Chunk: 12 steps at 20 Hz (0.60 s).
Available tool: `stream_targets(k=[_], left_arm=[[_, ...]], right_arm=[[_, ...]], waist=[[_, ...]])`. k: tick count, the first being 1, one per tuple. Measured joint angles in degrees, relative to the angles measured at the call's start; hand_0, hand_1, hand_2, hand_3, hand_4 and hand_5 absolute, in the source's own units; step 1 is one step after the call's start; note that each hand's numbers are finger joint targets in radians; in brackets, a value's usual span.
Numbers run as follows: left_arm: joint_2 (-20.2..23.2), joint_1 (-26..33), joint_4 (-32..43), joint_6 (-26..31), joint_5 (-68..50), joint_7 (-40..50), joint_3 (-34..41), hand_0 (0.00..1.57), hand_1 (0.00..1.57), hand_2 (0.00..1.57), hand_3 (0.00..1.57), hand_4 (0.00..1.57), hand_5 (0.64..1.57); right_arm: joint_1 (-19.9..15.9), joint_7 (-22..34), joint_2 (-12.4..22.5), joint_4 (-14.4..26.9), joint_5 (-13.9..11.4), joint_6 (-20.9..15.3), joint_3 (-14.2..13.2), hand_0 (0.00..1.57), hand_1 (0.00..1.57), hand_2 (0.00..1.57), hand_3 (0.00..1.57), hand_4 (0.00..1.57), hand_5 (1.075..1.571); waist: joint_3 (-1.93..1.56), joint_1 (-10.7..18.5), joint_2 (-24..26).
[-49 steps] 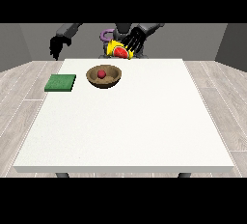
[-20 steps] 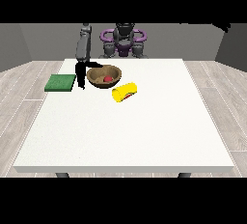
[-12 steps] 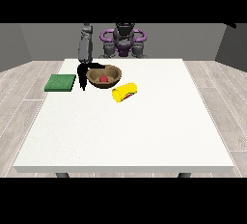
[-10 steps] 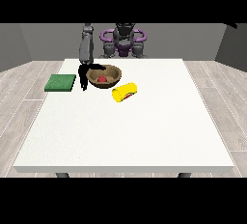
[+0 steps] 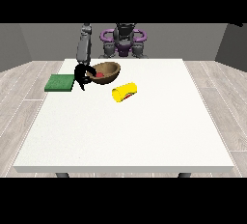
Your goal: Pick the cup and pour the ball into the bowl, then pick the bowl and place it on the pad
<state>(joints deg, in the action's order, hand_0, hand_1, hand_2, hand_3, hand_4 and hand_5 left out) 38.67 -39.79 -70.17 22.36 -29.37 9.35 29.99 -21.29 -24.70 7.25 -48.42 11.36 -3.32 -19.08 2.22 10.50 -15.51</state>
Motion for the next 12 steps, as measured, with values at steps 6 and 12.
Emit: stream_targets(k=[6, 12], left_arm=[[1.69, 1.29, 4.64, 1.13, 0.5, -0.66, 0.92, 0.0, 0.0, 0.0, 0.0, 0.73, 1.569], [3.58, 4.65, 11.27, 1.68, 2.03, -3.13, 2.49, 0.0, 0.0, 0.0, 0.0, 0.71, 1.567]], right_arm=[[-2.49, 13.27, 2.81, -1.09, -1.63, -3.83, 1.79, 1.57, 1.57, 1.57, 1.57, 1.04, 1.535], [-6.25, 28.21, 5.38, -3.53, -2.46, -4.38, 4.71, 1.57, 1.57, 1.57, 1.57, 1.0, 1.548]], waist=[[-1.17, -1.77, 2.68], [-1.94, -6.37, 7.24]])
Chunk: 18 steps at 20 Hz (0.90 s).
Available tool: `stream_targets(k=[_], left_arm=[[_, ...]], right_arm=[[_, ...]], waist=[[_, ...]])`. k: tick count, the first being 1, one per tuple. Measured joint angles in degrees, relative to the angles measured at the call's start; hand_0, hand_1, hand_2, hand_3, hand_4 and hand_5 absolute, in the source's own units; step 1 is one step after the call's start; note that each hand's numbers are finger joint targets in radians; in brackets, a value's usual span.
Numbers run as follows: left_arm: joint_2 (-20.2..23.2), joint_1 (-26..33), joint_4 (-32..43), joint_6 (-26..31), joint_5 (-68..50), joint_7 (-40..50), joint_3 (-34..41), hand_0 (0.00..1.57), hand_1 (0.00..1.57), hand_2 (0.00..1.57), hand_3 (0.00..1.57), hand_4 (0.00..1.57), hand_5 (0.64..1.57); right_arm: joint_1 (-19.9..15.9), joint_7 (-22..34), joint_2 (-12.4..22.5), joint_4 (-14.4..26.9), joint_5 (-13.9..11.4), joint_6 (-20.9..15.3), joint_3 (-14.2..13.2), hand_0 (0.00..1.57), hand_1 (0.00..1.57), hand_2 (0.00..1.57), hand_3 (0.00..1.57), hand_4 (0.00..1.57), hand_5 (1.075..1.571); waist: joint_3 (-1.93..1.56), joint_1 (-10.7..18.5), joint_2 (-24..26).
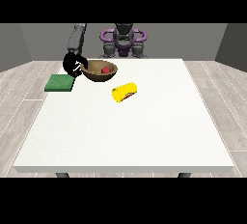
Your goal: Pick the cup and pour the ball into the bowl, then pick the bowl and place it on the pad
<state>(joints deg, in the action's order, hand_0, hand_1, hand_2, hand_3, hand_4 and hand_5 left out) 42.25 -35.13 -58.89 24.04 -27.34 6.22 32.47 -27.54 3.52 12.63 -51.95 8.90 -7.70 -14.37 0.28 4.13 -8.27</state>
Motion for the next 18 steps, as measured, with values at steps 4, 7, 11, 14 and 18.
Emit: stream_targets(k=[4, 7, 11, 14, 18], left_arm=[[1.5, 1.94, 2.97, 1.63, 0.04, -2.88, 1.38, 0.0, 0.0, 0.0, 0.0, 0.7, 1.566], [2.18, 2.05, 3.23, 1.93, -0.13, -3.87, 1.65, 0.0, 0.0, 0.0, 0.0, 0.7, 1.565], [2.32, 2.98, 3.39, 2.16, 0.32, -6.94, 1.82, 0.0, 0.0, 0.0, 0.0, 0.72, 1.559], [3.66, 2.99, 5.15, 1.7, 1.4, -9.7, 2.38, 0.0, 0.0, 0.0, 0.0, 0.7, 1.558], [3.95, 2.39, 3.21, 0.91, 1.27, -11.68, 2.63, 0.0, 0.0, 0.0, 0.0, 0.67, 1.559]], right_arm=[[-2.04, 4.59, 4.86, -0.94, -0.76, 1.97, 0.42, 1.57, 1.57, 1.57, 1.57, 0.99, 1.568], [-3.28, 4.78, 9.55, 0.1, -1.19, 4.28, -0.49, 1.57, 1.57, 1.57, 1.57, 0.98, 1.571], [-4.34, 3.12, 13.44, 2.11, -1.44, 6.52, -1.75, 1.57, 1.57, 1.57, 1.57, 0.98, 1.571], [-5.27, 1.82, 14.81, 2.06, -0.84, 8.35, -2.37, 1.57, 1.57, 1.57, 1.43, 1.0, 1.57], [-6.5, -3.22, 18.47, 6.53, 1.47, 11.79, -6.27, 1.57, 1.57, 1.57, 0.37, 0.99, 1.57]], waist=[[-0.14, -1.57, 0.15], [-0.22, -1.85, -1.26], [-0.26, -1.66, -3.48], [-0.27, -2.99, -5.66], [-0.33, -2.23, -10.37]])
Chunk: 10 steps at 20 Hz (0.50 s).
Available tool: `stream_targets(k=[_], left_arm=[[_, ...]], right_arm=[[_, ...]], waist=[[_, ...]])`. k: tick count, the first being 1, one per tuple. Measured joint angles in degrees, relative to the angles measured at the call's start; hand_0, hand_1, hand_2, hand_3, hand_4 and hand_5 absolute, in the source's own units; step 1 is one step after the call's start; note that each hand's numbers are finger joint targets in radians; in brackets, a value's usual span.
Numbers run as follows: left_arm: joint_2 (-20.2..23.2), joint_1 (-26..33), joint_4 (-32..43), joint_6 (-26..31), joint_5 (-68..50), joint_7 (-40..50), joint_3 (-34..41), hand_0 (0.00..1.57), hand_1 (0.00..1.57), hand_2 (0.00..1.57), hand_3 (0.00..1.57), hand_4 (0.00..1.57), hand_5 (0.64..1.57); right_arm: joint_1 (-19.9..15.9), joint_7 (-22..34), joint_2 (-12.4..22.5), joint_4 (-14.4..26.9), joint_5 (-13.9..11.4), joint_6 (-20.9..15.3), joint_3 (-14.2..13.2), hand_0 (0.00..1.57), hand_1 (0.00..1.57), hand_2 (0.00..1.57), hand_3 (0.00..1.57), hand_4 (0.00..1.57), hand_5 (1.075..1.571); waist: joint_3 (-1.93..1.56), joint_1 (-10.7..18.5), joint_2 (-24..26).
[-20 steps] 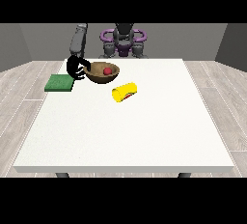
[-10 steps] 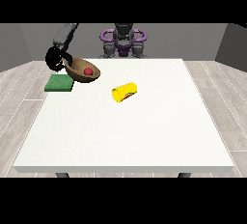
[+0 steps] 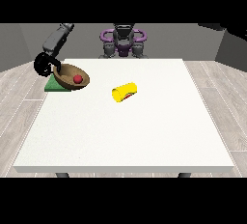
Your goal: Pick the cup and pour the ball into the bowl, then pick the bowl and place it on the pad
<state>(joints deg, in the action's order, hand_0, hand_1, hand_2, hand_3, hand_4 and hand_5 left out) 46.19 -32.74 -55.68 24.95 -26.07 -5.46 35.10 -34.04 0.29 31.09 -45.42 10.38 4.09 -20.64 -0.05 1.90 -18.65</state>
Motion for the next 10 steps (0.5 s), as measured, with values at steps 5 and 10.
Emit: stream_targets(k=[5, 10], left_arm=[[0.88, -0.32, -5.91, -0.93, -2.77, 1.78, 1.35, 0.0, 0.0, 0.0, 0.0, 0.68, 1.556], [0.04, 1.89, -12.69, -2.71, -5.37, 3.99, 2.65, 0.0, 0.0, 0.0, 0.0, 0.69, 1.556]], right_arm=[[-0.04, -8.64, 5.81, 8.14, 1.03, 4.28, -4.37, 1.57, 1.57, 1.57, 0.0, 0.96, 1.571], [-0.67, -14.12, 10.87, 15.18, 1.23, 7.8, -6.88, 1.57, 1.57, 1.57, 0.0, 0.98, 1.571]], waist=[[-0.11, 1.45, -5.65], [-0.15, 1.9, -7.7]])
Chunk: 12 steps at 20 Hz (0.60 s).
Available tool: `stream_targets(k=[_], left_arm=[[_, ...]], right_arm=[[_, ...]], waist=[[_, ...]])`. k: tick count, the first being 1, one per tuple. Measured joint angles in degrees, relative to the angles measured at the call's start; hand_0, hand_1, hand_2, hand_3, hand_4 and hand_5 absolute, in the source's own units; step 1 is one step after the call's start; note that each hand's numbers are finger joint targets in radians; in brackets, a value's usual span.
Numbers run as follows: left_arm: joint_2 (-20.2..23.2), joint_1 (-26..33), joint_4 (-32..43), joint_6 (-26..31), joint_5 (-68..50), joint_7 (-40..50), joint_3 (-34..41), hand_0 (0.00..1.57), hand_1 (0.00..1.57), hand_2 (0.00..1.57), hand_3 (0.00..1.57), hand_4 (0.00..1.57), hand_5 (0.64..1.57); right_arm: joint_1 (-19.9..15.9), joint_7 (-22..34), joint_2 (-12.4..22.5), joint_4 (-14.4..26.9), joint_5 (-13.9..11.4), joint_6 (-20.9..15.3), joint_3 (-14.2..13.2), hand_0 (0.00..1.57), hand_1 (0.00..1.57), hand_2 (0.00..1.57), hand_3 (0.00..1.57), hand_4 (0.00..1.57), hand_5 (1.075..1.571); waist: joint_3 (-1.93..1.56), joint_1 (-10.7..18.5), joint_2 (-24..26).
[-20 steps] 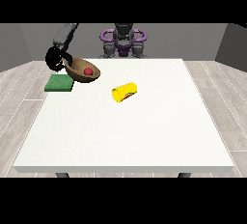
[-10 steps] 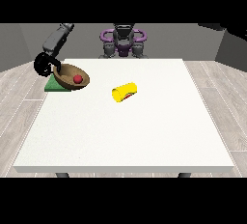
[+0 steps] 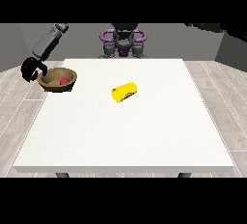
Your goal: Pick the cup and pour the ball into the bowl, then pick the bowl and place it on the pad
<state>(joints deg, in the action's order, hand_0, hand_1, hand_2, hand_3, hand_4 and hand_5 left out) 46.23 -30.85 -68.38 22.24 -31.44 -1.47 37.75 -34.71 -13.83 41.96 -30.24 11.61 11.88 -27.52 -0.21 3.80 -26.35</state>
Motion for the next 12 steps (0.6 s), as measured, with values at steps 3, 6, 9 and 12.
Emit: stream_targets(k=[3, 6, 9, 12], left_arm=[[0.93, 0.91, -1.08, 0.6, -1.83, 0.78, 1.35, 0.0, 0.0, 0.0, 0.0, 0.7, 1.557], [0.79, 2.14, -1.92, 0.51, -2.32, 1.46, 1.33, 0.0, 0.0, 0.0, 0.0, 0.69, 1.557], [0.04, 2.66, -2.88, -0.27, -2.49, 2.32, 0.48, 0.0, 0.0, 0.0, 0.0, 0.68, 1.557], [0.61, 2.88, -2.85, 0.02, -3.68, 3.58, 0.58, 0.0, 0.0, 0.0, 0.0, 0.67, 1.554]], right_arm=[[-0.44, -2.31, 2.28, 2.5, -0.14, 1.65, -0.65, 1.57, 1.57, 1.57, 0.0, 0.98, 1.569], [-0.77, -2.82, 2.55, 4.22, -0.73, 2.38, -0.16, 1.57, 1.57, 1.57, 0.35, 0.98, 1.57], [-0.59, -3.62, 1.0, 4.89, -2.45, 1.18, 1.56, 1.57, 1.57, 1.57, 0.82, 1.0, 1.565], [-0.42, -4.45, -0.3, 6.19, -3.14, 1.11, 2.33, 1.57, 1.57, 1.57, 0.89, 0.99, 1.565]], waist=[[0.04, 0.11, -1.35], [0.08, 0.03, -0.44], [0.13, -0.01, 1.16], [0.15, 0.11, 1.75]])
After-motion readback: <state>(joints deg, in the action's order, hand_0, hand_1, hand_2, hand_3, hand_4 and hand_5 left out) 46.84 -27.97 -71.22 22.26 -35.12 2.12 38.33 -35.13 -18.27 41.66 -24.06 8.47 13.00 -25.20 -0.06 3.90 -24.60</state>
